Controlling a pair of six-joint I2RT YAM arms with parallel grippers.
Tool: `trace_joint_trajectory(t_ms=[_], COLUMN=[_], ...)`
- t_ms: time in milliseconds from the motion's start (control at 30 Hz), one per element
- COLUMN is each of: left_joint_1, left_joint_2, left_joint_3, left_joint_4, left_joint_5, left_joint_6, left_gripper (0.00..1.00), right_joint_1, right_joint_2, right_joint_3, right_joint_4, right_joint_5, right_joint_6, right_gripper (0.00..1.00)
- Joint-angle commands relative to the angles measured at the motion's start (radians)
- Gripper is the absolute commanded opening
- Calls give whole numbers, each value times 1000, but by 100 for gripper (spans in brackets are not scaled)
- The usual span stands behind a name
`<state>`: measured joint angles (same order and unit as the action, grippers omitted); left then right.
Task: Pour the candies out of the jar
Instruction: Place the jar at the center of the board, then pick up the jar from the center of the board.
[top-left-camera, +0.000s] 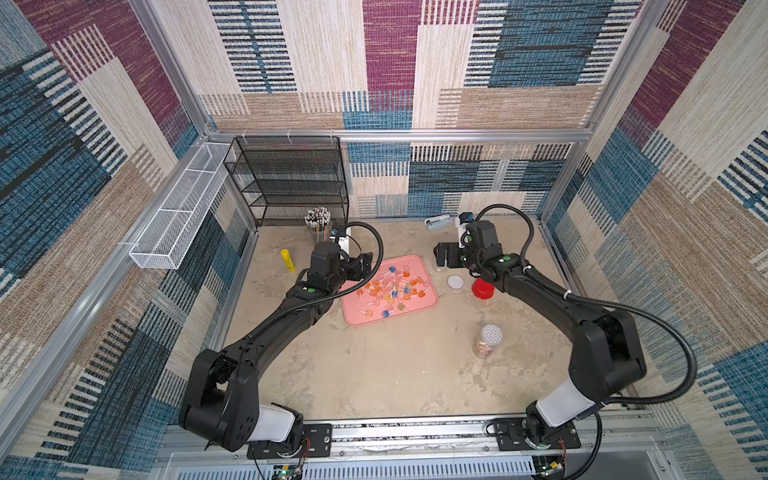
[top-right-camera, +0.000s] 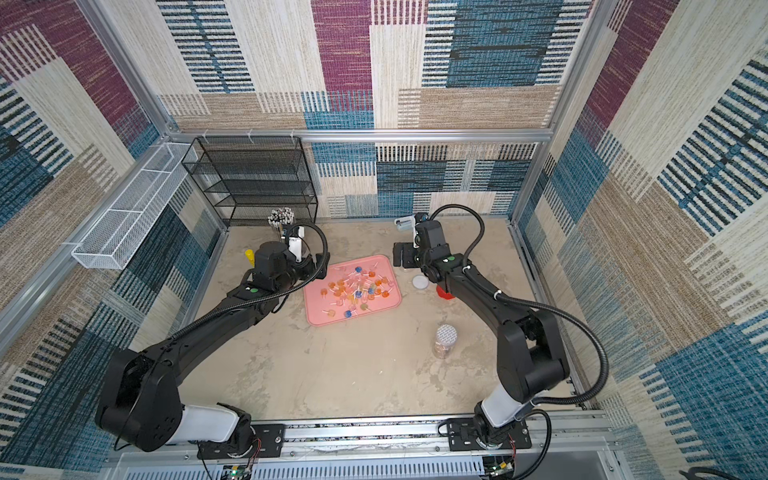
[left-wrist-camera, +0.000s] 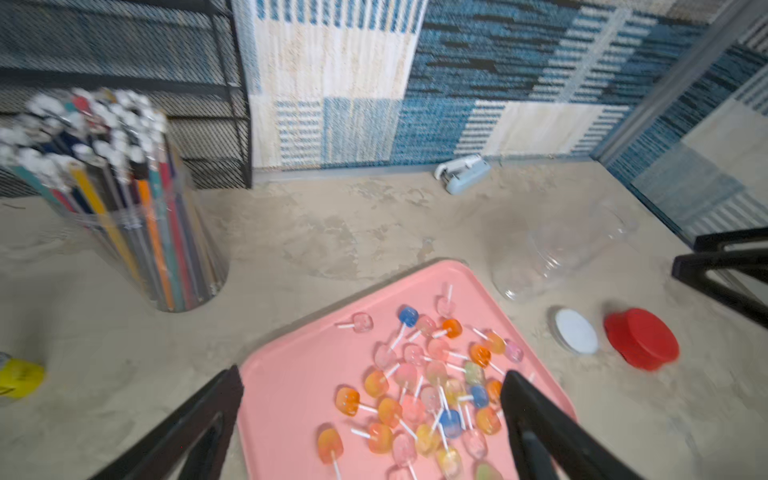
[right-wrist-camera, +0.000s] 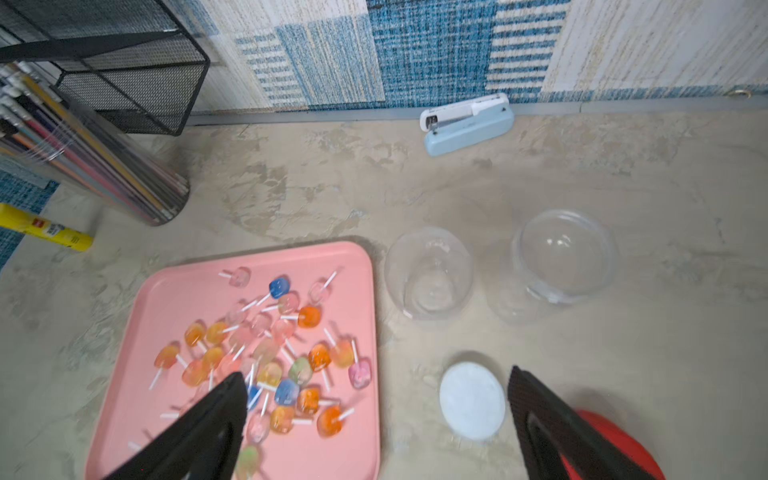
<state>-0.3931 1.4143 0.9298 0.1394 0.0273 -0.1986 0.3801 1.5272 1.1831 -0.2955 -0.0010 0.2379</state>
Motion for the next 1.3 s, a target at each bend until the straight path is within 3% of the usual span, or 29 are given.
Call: trace_joint_trajectory(t_ms=[0,200,400,667,733,1267], left_joint_1=[-32,-122,-151,-161,-161,-160], left_joint_2=[20,102,166,224,230,229], left_joint_3=[-20,1,32,96,104,103], left_joint_4=[82,100,134,113,105,70], left_joint_5=[126,219,267,282,284,260], left_joint_6=[-10,-22,-34,-30,-28,-1], left_gripper=[99,99,99,100,99,99], right_joint_1=[0,5,31,55,58,174], right_joint_2=[-100,-282,-419,-594,-597,-495], right_joint_3=[-67,-263,-388,-461,-459,-446], right_joint_4=[-116,-219,-350,-449,-455,-535], right_joint_5=[-32,24,135,256,259,272], right_joint_6=[47,201,318,438,444,565], right_gripper=[100,100,100,90,85,78])
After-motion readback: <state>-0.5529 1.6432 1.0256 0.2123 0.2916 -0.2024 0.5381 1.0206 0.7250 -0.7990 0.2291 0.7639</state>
